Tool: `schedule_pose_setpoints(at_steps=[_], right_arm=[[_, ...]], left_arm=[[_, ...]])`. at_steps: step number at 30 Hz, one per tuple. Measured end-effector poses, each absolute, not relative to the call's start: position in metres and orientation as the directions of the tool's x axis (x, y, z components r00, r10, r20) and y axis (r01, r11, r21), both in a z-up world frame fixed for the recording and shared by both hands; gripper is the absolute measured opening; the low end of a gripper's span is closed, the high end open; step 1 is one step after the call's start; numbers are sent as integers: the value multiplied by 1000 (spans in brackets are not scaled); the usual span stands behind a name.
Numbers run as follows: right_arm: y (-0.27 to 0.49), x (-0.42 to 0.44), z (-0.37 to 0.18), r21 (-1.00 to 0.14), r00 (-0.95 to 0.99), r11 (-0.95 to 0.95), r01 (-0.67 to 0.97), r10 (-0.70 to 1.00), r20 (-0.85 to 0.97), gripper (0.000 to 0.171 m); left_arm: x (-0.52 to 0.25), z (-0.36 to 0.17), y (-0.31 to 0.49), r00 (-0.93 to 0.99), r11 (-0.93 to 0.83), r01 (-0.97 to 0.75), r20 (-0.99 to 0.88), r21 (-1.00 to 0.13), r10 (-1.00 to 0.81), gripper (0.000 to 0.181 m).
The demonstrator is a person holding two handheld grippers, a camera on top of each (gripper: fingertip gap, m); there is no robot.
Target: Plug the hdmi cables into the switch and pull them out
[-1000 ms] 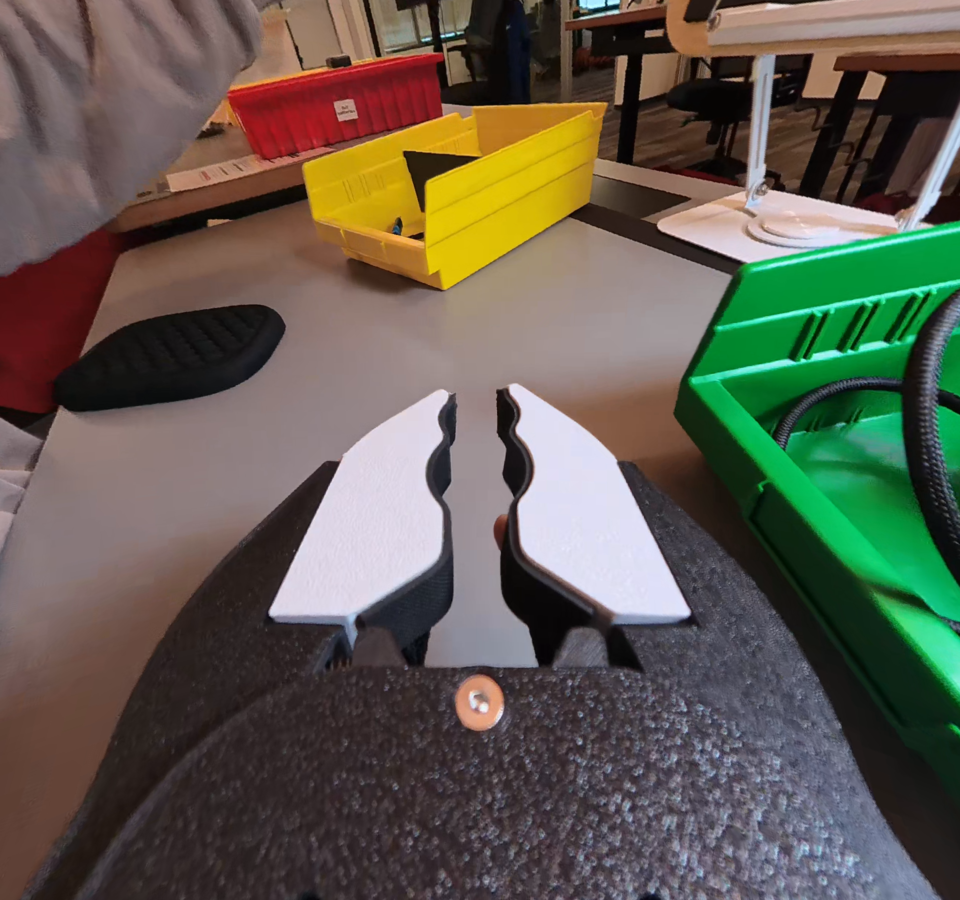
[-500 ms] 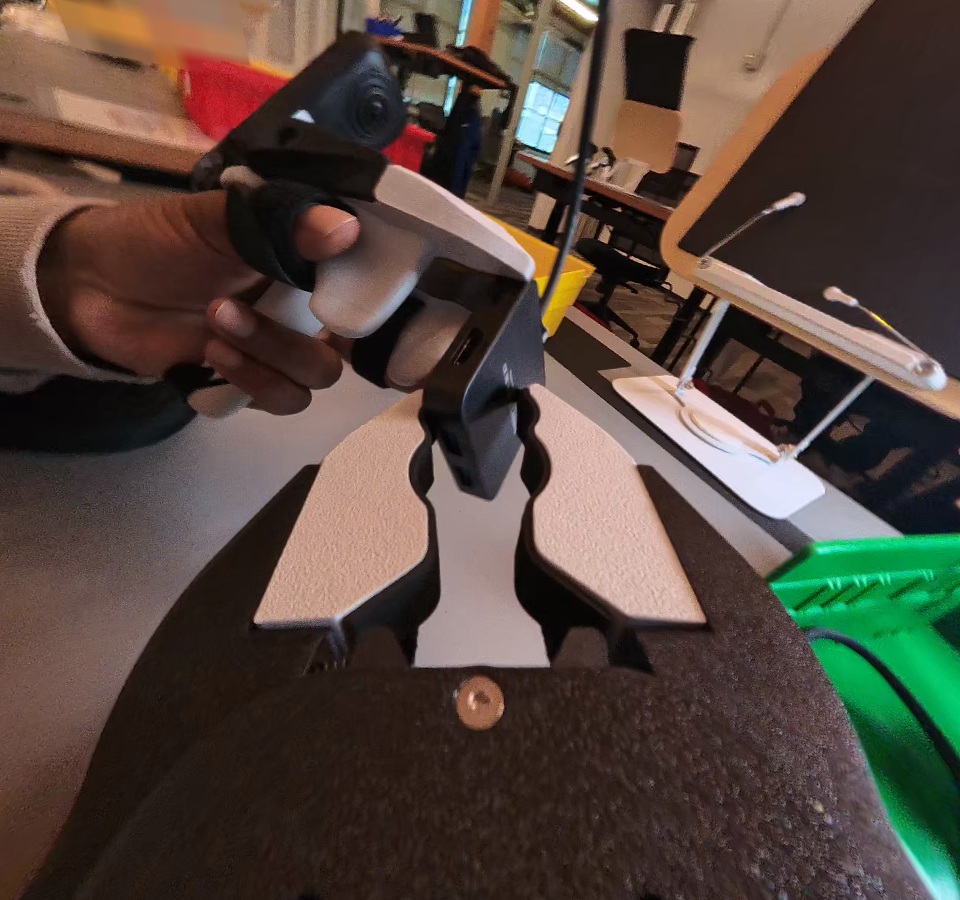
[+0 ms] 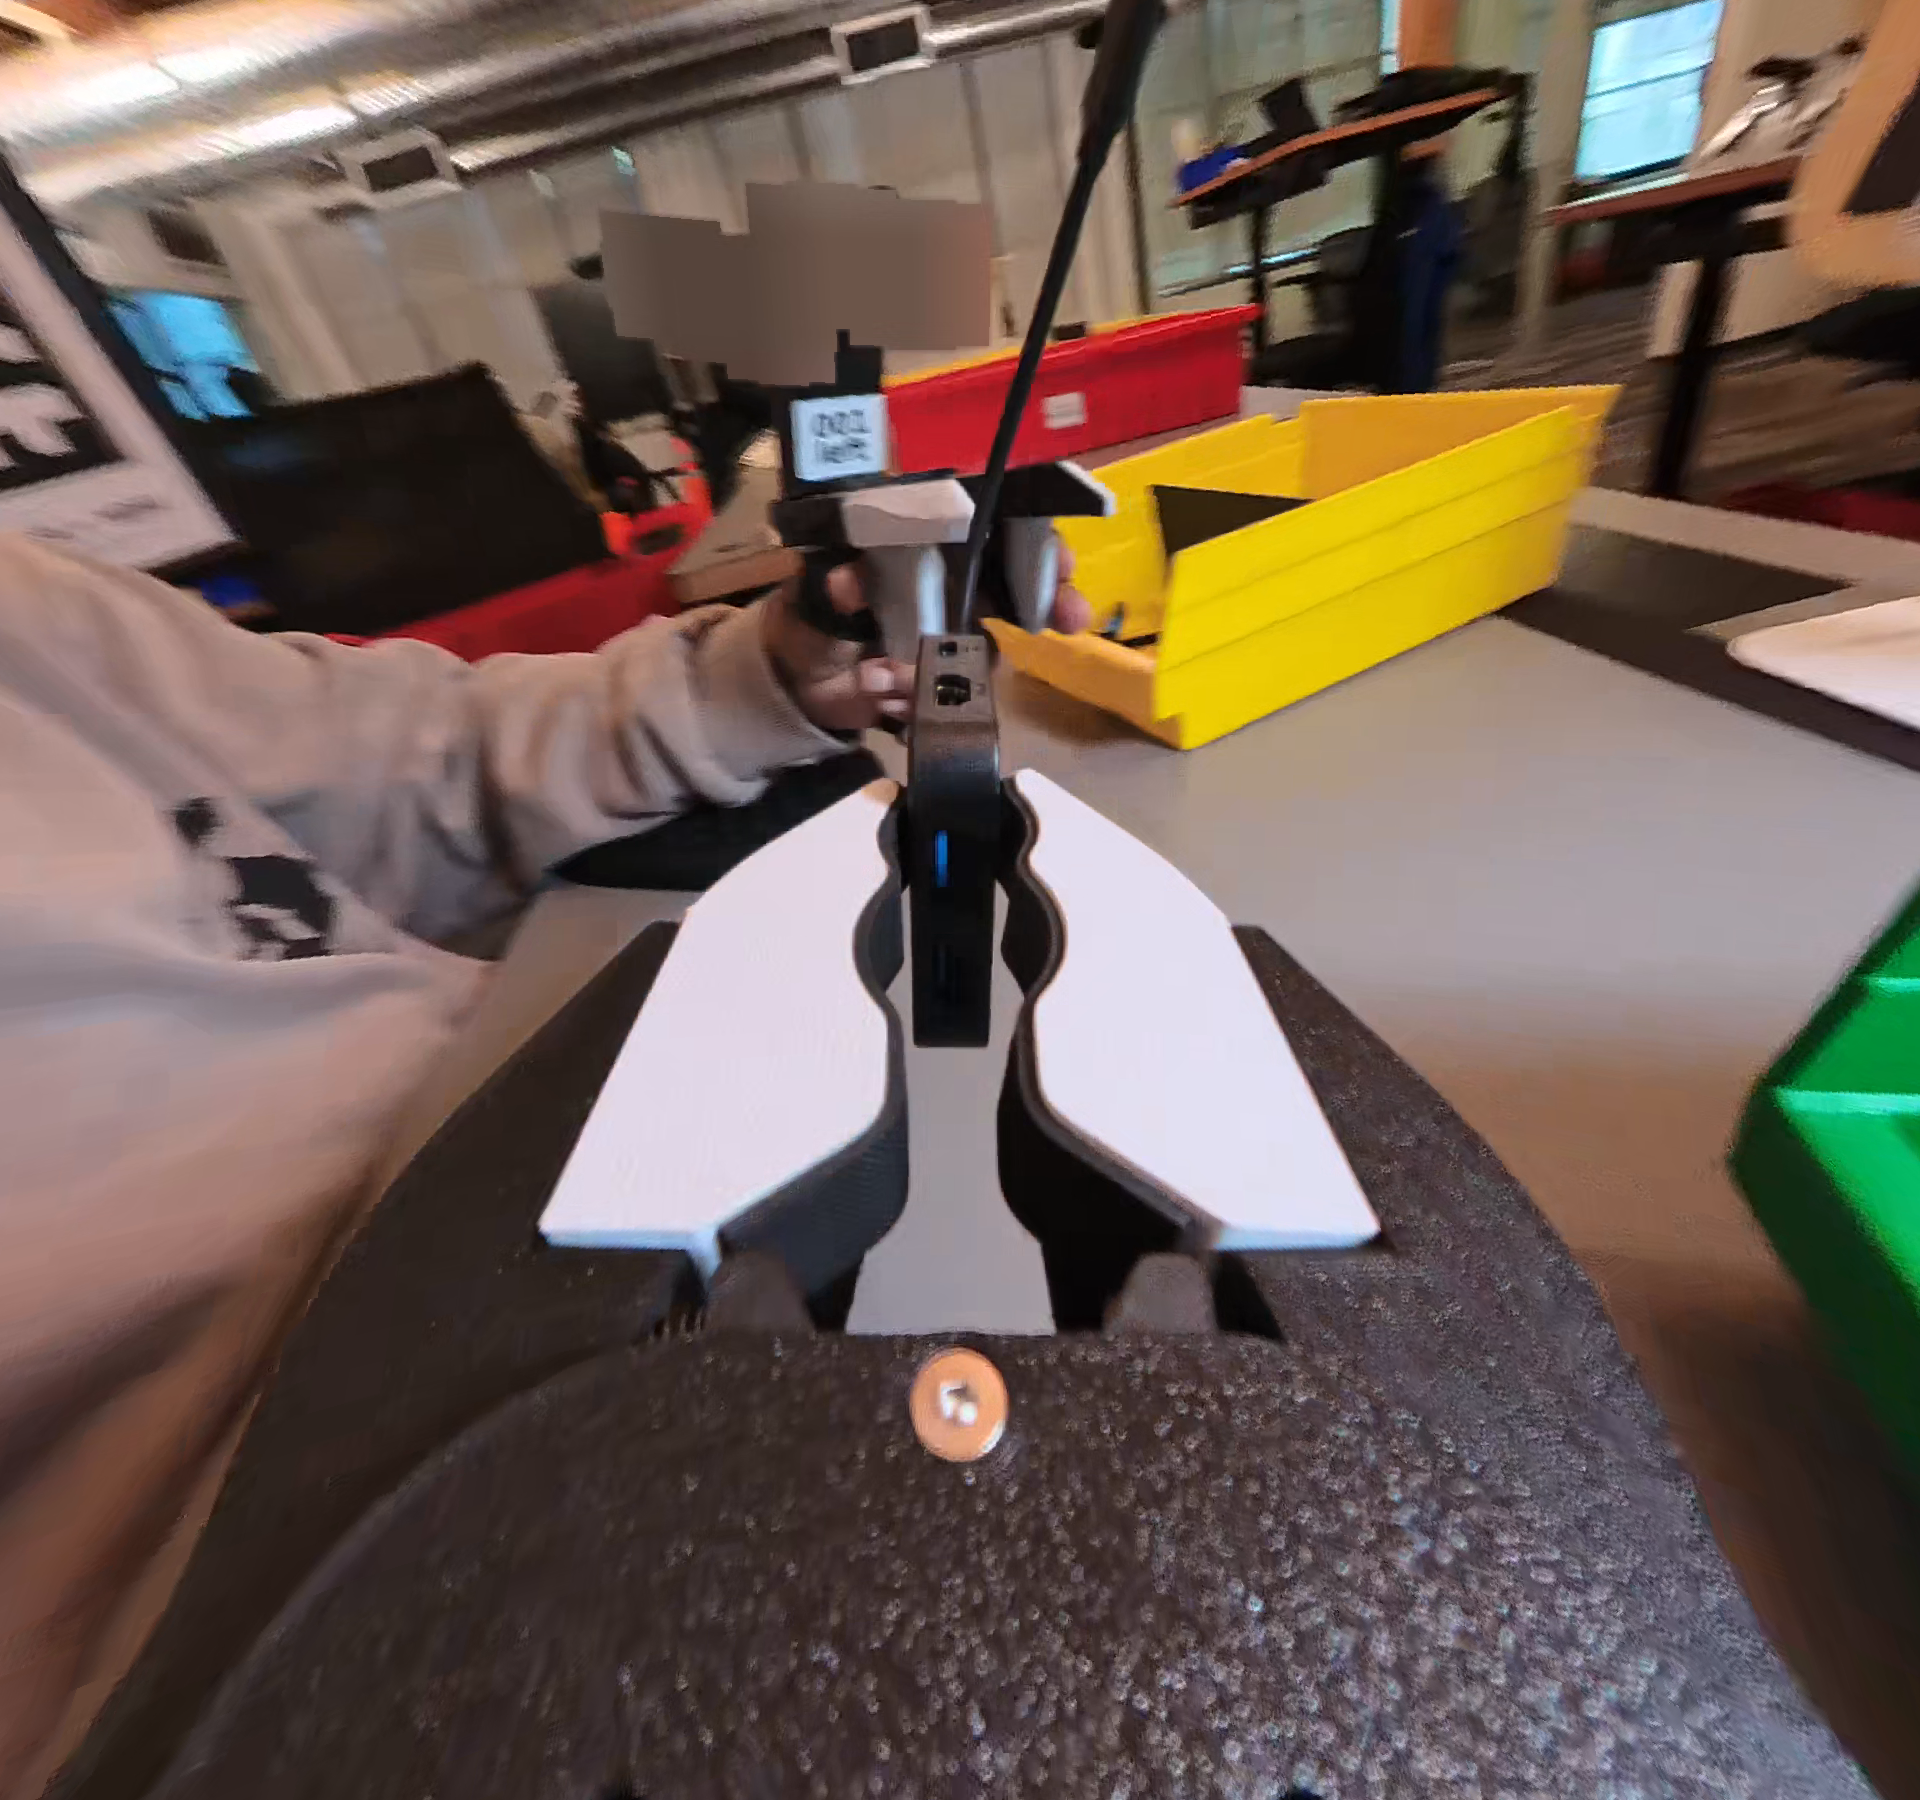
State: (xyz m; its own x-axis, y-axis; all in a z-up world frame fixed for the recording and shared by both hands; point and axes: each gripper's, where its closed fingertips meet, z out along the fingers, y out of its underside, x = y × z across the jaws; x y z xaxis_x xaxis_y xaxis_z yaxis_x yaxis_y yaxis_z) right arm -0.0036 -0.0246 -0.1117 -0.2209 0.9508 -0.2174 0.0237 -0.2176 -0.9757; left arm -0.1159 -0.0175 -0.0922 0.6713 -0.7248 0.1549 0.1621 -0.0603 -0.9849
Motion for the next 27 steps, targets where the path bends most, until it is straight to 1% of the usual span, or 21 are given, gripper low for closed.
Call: schedule_pose_setpoints(at_steps=[2,4,5,7,9,12,16,20,25,27], right_arm=[[-34,-1,-109,-954,-312,-297,42,903,-295,14],[-38,-4,-112,-937,-333,-341,81,877,-348,14],[-41,-5,-114,-933,-342,-347,91,870,-357,14],[-45,-6,-111,-924,-367,-374,78,851,-375,14],[-46,-3,-101,-903,-406,-429,36,819,-405,14],[-42,4,-82,-855,-457,-517,-38,770,-446,14],[-38,6,-80,-840,-450,-540,-58,765,-461,14],[-34,14,-63,-798,-484,-587,-138,742,-463,14],[-18,18,-64,-799,-413,-575,-173,779,-471,14],[-14,11,-82,-849,-325,-520,-93,822,-467,14]], left_arm=[[-102,-95,-27,599,-75,145,148,-987,-787,40],[-86,-99,-39,511,-96,139,155,-986,-846,38],[-76,-99,-49,430,-123,153,178,-981,-885,36],[-63,-97,-64,288,-212,201,264,-956,-921,39],[-57,-95,-71,218,-252,231,303,-940,-928,40],[-54,-102,-73,214,-242,183,279,-953,-936,44],[-46,-105,-81,189,-212,162,241,-964,-952,48],[-37,-109,-91,152,-179,122,196,-976,-969,49],[-40,-105,-97,109,-182,131,197,-975,-974,56],[-41,-100,-97,114,-171,147,189,-974,-975,60]])
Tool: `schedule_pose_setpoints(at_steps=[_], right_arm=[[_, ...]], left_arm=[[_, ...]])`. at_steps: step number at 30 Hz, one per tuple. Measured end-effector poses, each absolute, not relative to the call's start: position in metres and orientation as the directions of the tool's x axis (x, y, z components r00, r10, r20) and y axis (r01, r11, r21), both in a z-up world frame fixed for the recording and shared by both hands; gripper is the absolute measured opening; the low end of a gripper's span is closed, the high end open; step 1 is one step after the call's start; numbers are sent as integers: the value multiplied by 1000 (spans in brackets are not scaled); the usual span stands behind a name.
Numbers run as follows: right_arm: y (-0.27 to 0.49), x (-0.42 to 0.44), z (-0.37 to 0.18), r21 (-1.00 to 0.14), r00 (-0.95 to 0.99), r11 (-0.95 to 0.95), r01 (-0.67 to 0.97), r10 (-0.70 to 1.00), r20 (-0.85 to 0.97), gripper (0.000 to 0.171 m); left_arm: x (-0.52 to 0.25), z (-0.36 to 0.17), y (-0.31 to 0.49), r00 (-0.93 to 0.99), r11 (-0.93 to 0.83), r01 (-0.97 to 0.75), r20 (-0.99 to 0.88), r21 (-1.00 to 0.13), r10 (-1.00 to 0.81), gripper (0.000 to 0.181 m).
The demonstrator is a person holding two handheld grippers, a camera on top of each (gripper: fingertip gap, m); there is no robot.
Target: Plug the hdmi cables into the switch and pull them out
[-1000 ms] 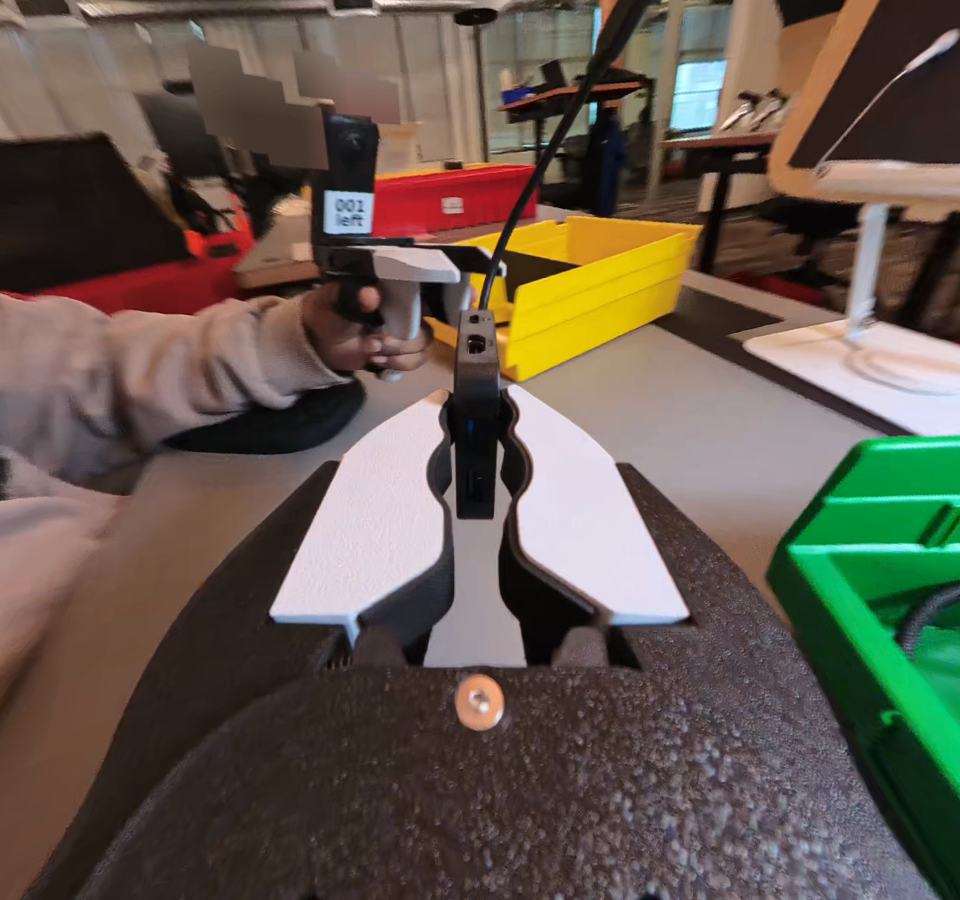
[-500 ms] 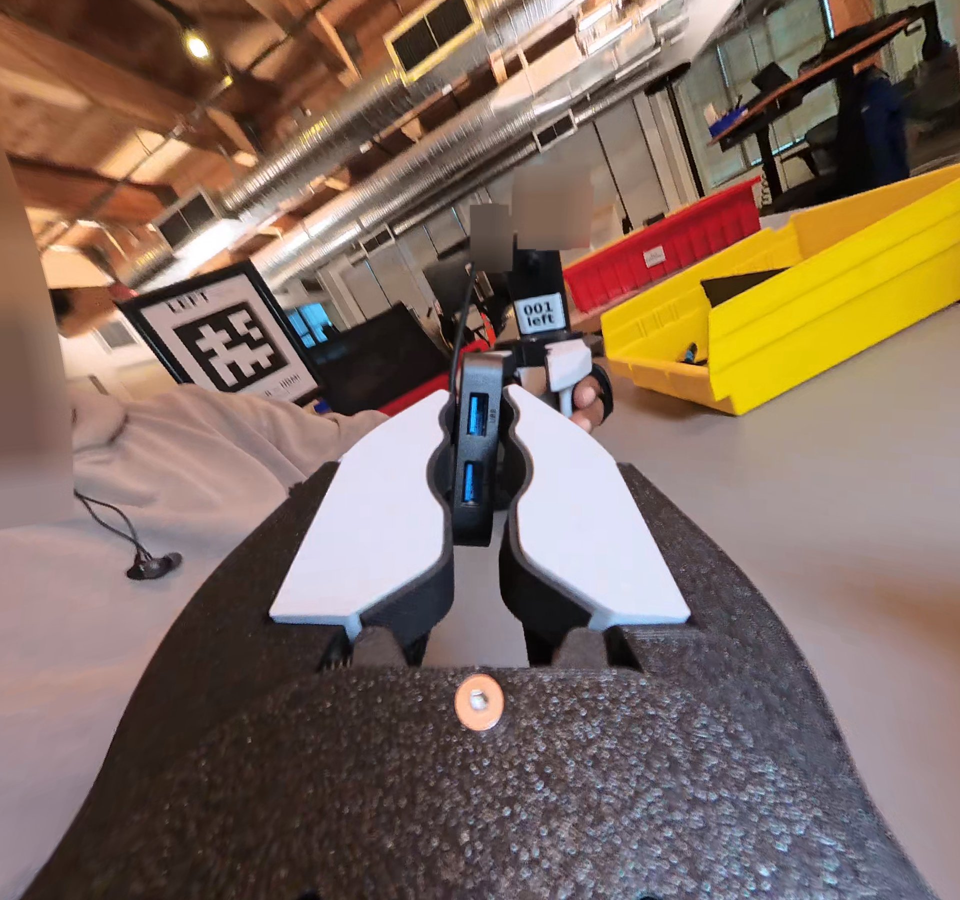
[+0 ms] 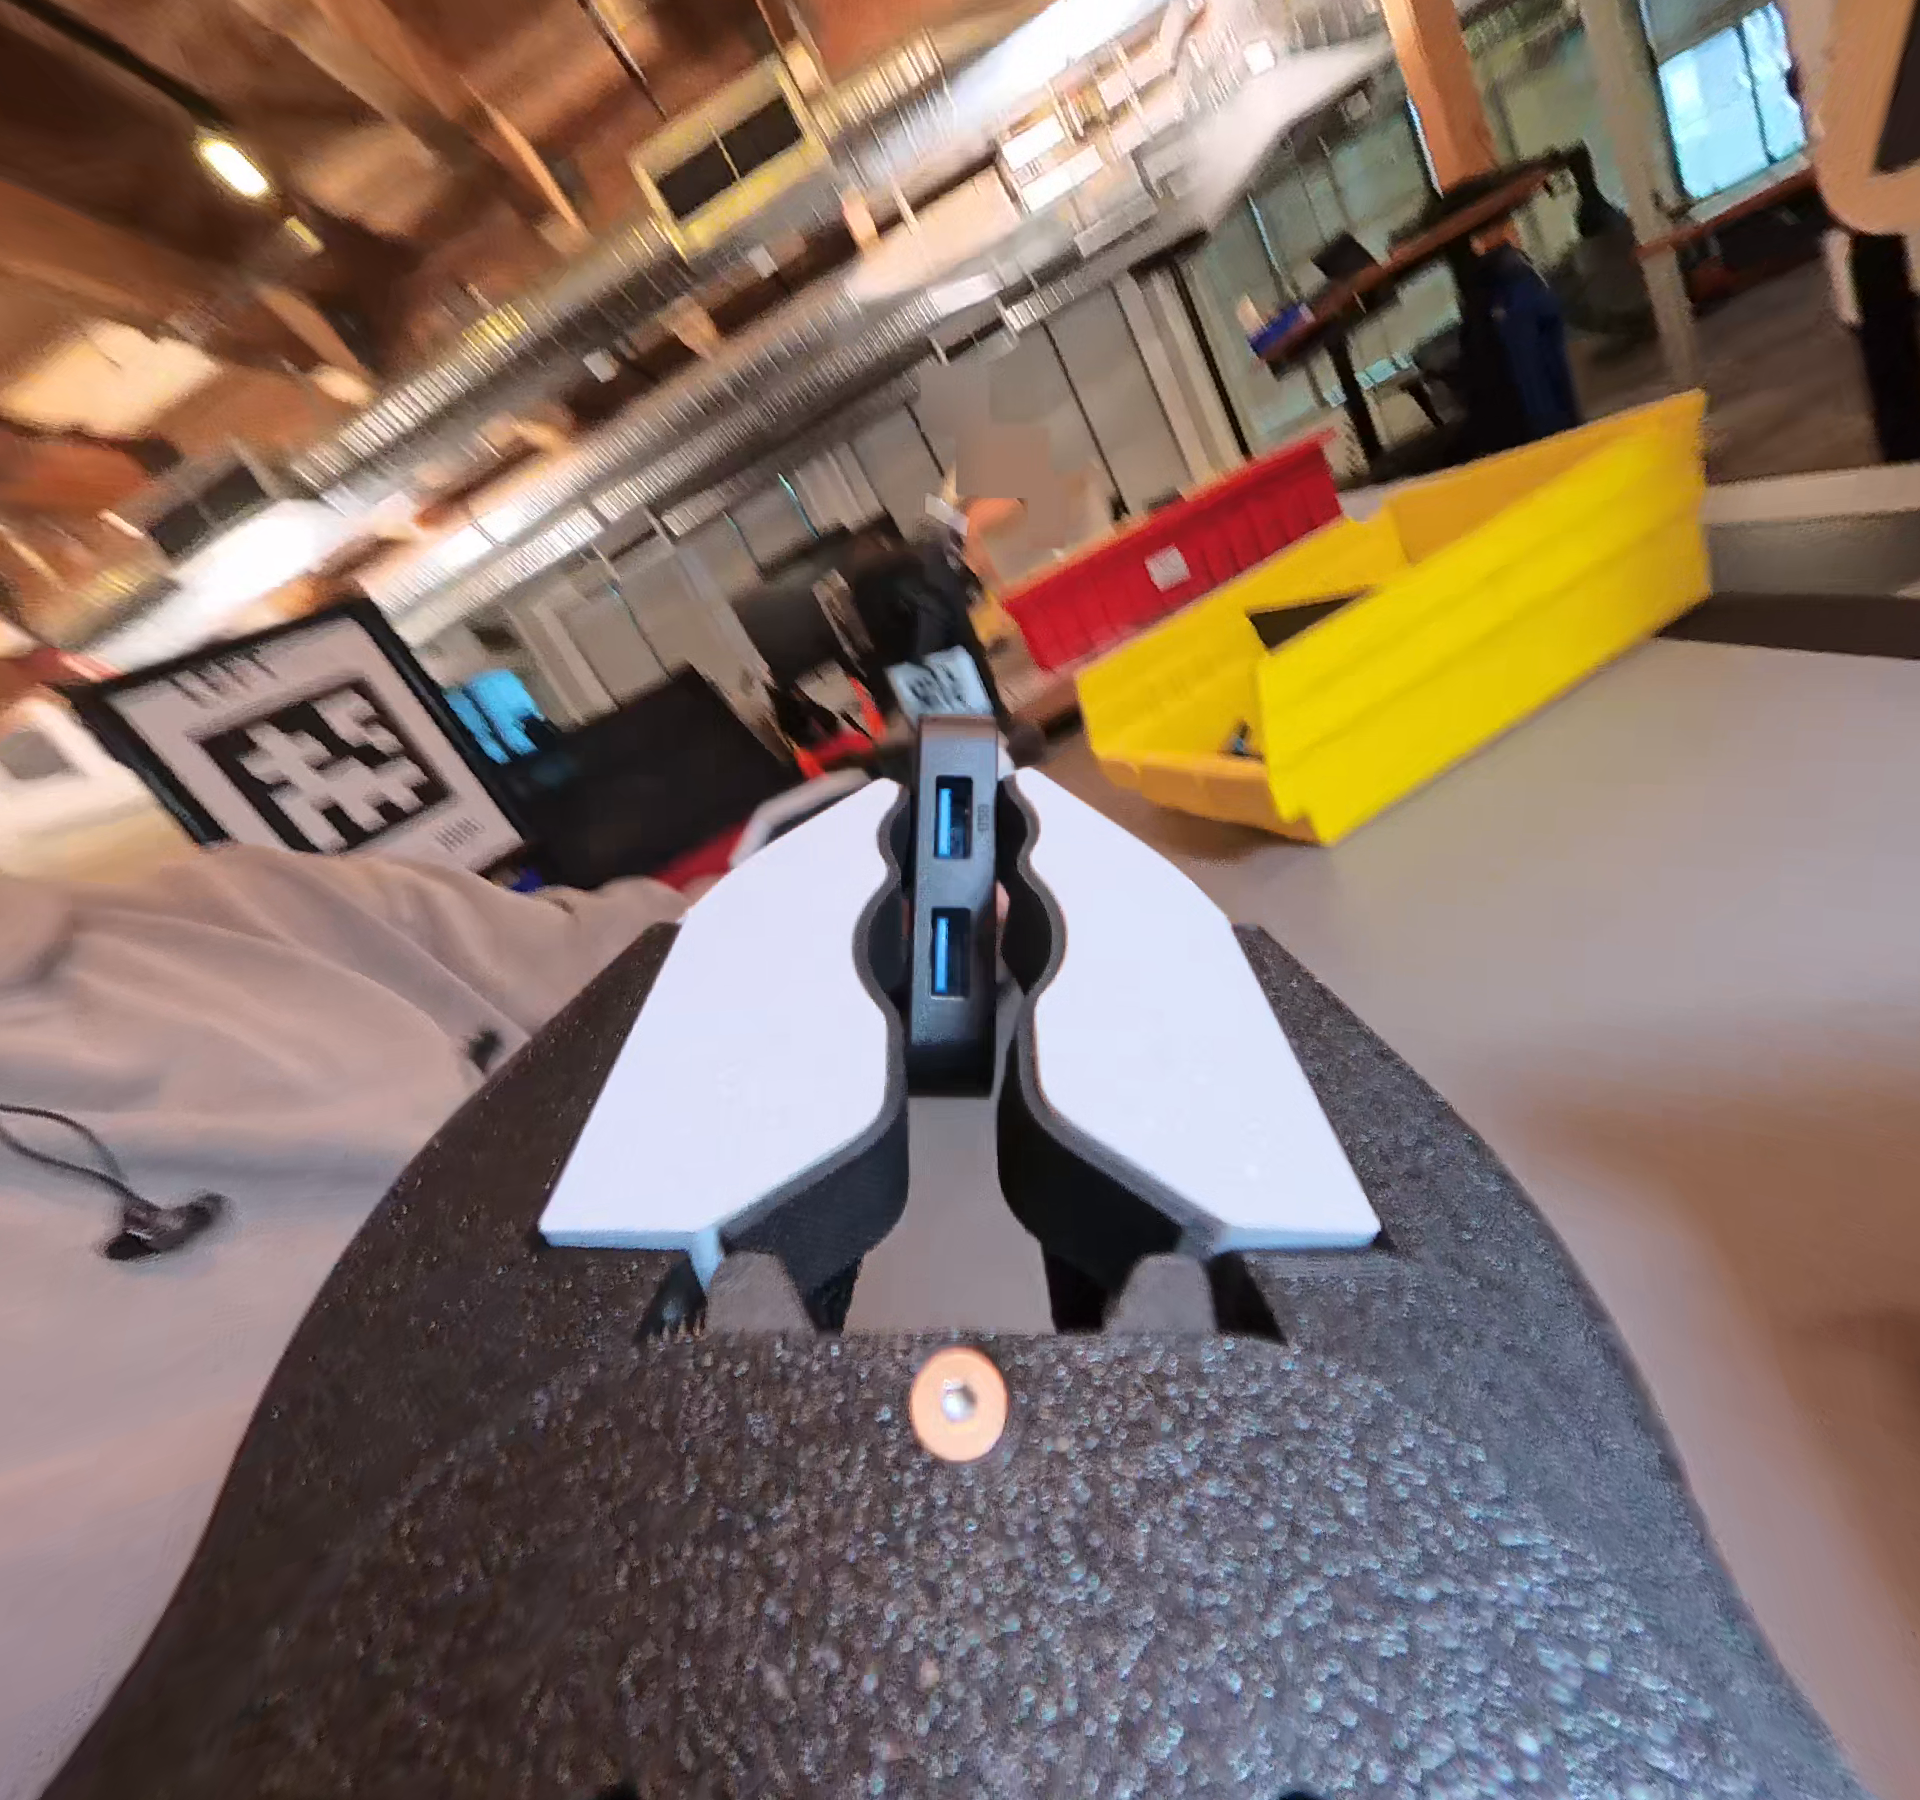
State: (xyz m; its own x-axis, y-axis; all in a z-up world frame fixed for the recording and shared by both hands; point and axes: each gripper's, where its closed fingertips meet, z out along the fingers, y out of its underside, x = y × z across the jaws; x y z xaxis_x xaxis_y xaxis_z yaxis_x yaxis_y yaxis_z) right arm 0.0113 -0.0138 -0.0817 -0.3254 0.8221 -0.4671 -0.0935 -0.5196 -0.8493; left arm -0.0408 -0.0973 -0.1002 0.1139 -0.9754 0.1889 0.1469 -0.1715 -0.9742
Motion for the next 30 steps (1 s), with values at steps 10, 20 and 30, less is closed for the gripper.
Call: schedule_pose_setpoints(at_steps=[10,20,30], right_arm=[[-40,-20,-128,-905,-253,-404,130,869,-424,14],[-46,-27,-136,-939,-205,-309,152,919,-336,14],[-40,-24,-119,-945,-199,-322,58,924,-327,14]], left_arm=[[-26,-169,-75,318,-137,-217,63,-967,-946,49],[-16,-162,-79,321,-183,-192,115,-964,-940,0],[-18,-172,-60,411,-249,-170,161,-954,-897,53]])
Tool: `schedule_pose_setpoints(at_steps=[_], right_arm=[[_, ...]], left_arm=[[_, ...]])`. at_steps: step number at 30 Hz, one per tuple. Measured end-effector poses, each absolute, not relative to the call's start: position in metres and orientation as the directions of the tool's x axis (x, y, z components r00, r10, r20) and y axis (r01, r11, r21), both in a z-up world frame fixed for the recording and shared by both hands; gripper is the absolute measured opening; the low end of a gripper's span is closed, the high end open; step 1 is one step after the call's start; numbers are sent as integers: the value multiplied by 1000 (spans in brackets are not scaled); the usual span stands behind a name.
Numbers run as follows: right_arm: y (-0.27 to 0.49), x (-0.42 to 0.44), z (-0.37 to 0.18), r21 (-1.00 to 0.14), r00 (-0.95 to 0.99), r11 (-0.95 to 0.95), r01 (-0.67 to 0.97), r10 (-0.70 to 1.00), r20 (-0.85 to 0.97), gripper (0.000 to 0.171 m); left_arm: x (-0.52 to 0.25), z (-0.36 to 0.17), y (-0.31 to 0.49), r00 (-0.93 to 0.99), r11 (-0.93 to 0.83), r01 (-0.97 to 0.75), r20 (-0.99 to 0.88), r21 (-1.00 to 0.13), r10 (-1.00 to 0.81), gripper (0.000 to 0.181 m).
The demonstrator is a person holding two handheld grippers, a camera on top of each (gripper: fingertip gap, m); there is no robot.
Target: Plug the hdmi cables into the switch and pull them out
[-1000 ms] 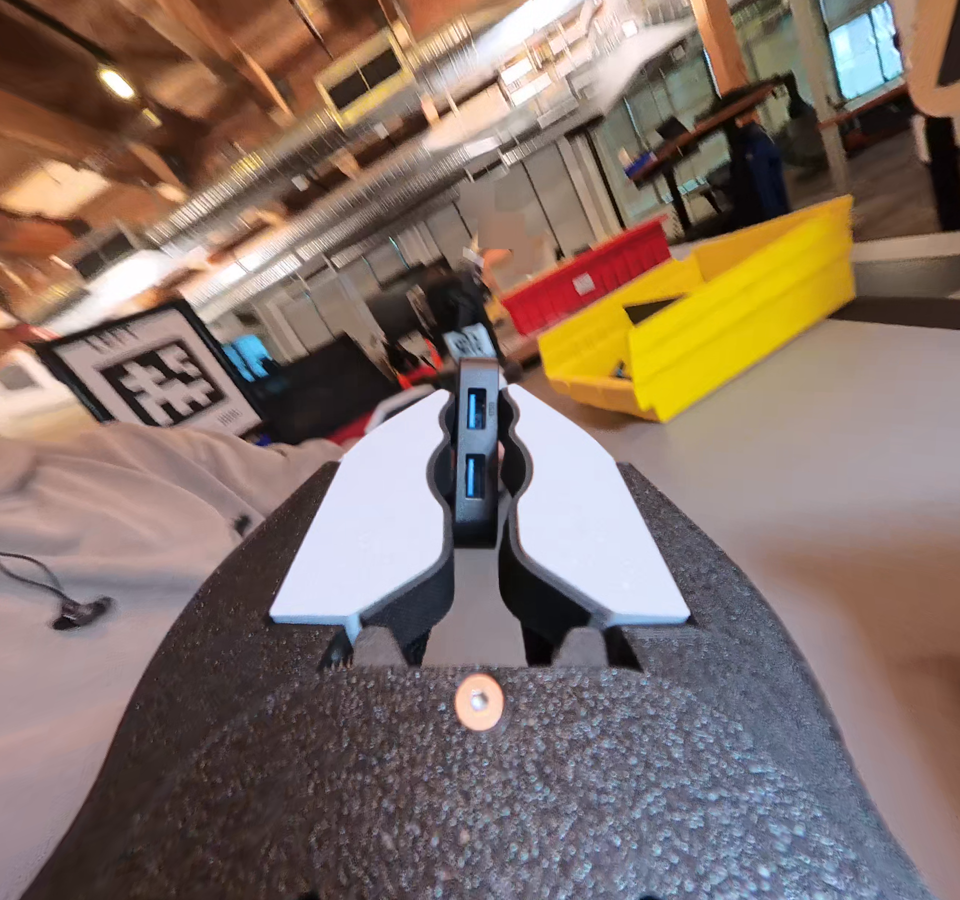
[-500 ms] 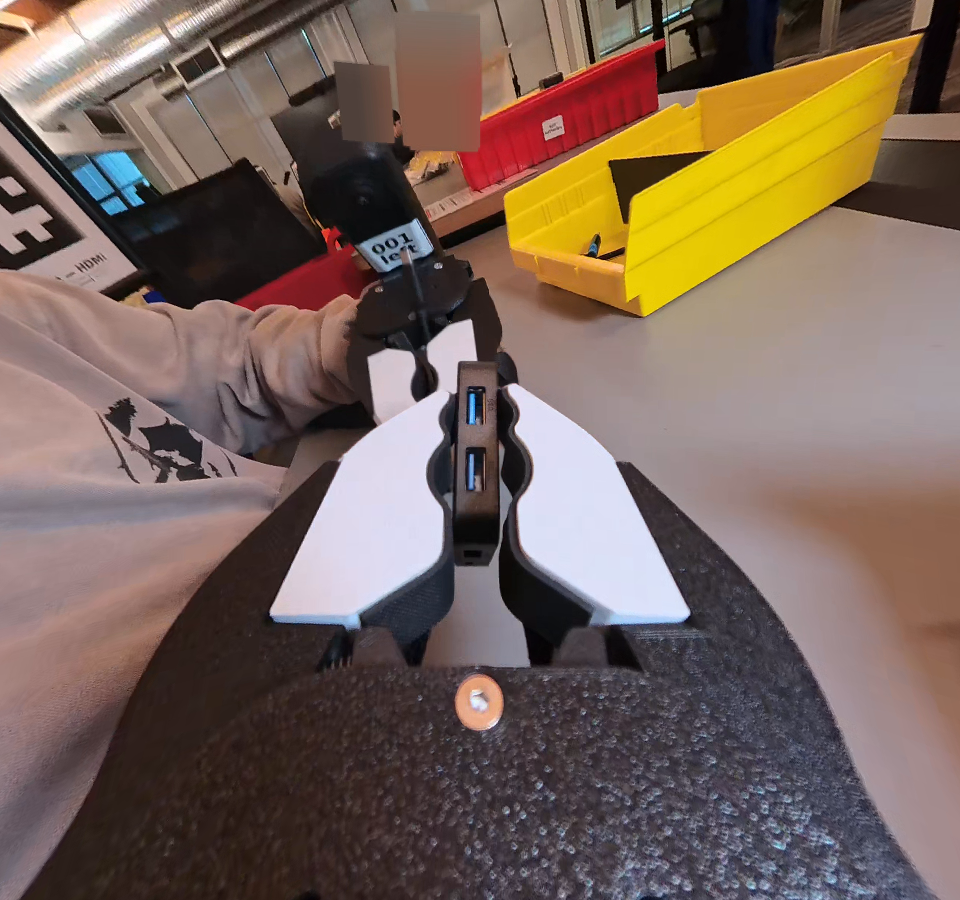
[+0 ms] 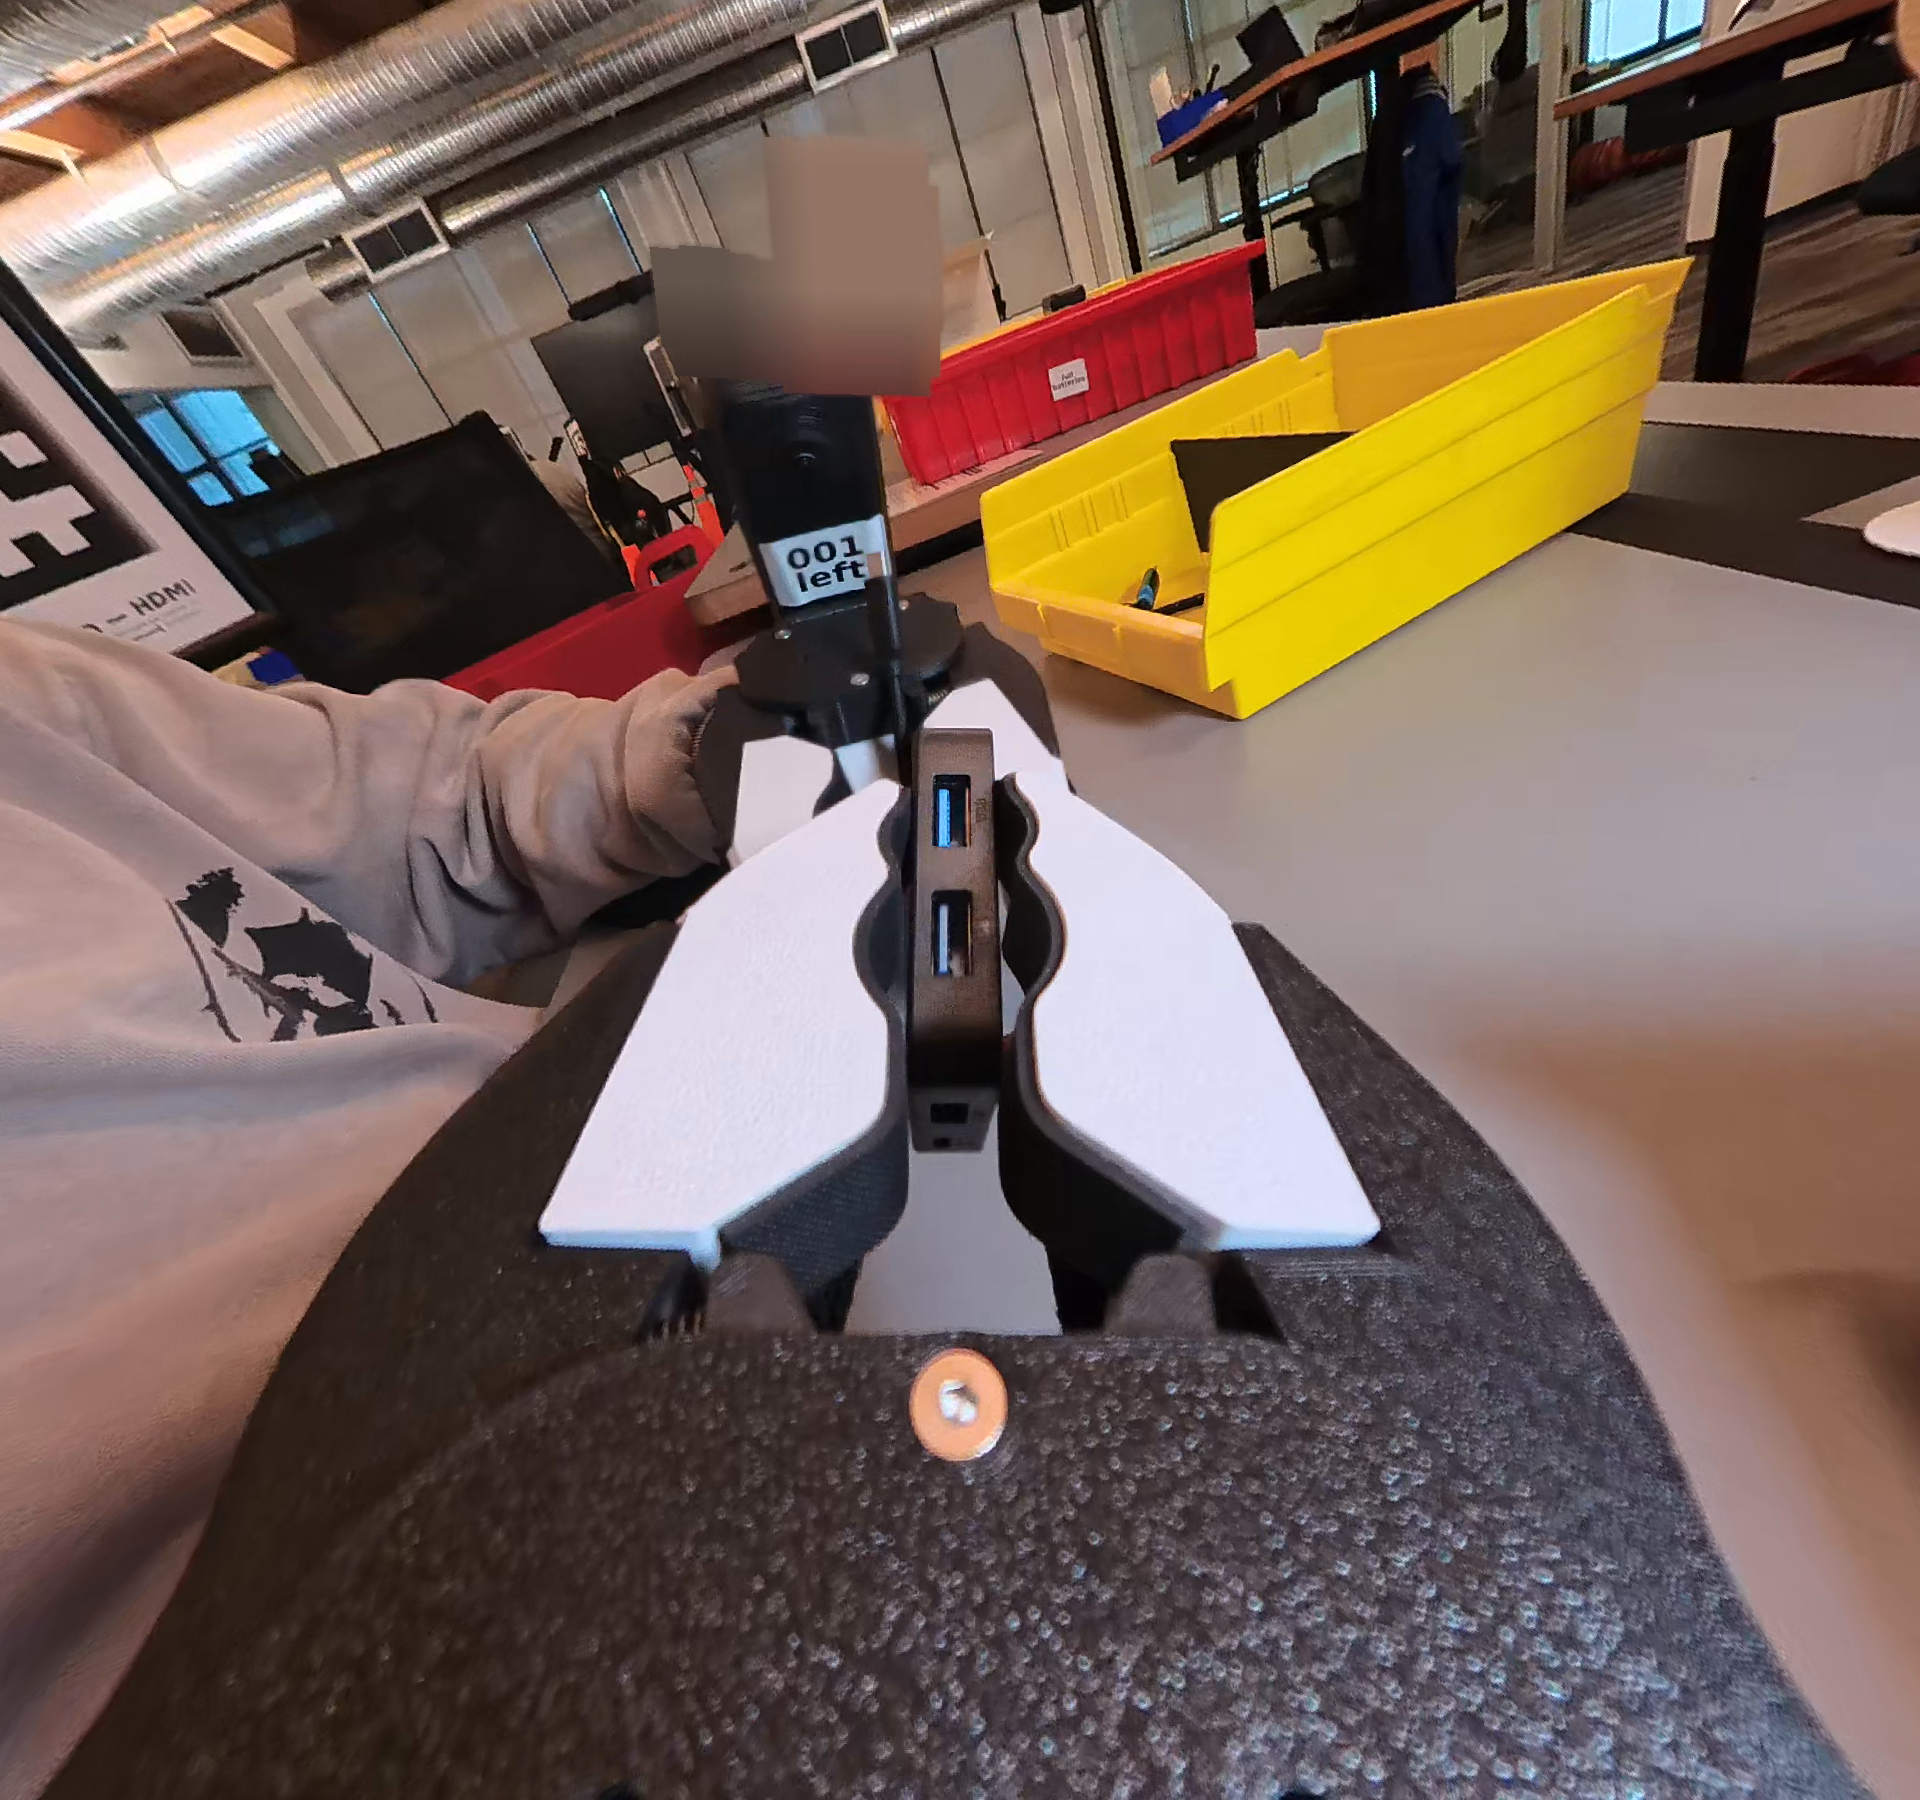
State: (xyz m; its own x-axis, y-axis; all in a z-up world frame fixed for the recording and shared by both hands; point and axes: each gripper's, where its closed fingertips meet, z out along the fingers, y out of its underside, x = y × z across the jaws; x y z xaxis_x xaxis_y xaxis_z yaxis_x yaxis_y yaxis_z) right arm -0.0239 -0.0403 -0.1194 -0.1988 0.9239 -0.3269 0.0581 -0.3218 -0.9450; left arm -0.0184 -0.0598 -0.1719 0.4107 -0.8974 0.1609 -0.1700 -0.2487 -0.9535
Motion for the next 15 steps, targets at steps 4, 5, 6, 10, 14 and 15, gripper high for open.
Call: schedule_pose_setpoints(at_steps=[4,5,6,10,14,15], right_arm=[[-47,-27,-124,-957,-201,-278,86,936,-290,14],[-47,-27,-124,-959,-195,-271,87,939,-283,15],[-48,-28,-124,-962,-188,-258,89,944,-270,16],[-43,-29,-124,-974,-145,-210,83,965,-220,21],[-24,-17,-109,-995,-27,-104,-3,994,-104,24],[-20,-14,-106,-998,3,-61,-5,998,-61,26]], left_arm=[[-9,-176,-59,440,-204,-218,90,-954,-894,24],[-11,-176,-58,443,-215,-218,100,-952,-891,20],[-12,-175,-59,432,-244,-209,134,-947,-892,18],[-16,-174,-62,407,-333,-169,242,-928,-881,14],[-24,-165,-59,405,-418,-76,355,-905,-842,14],[-28,-162,-57,406,-436,-47,381,-899,-831,14]])
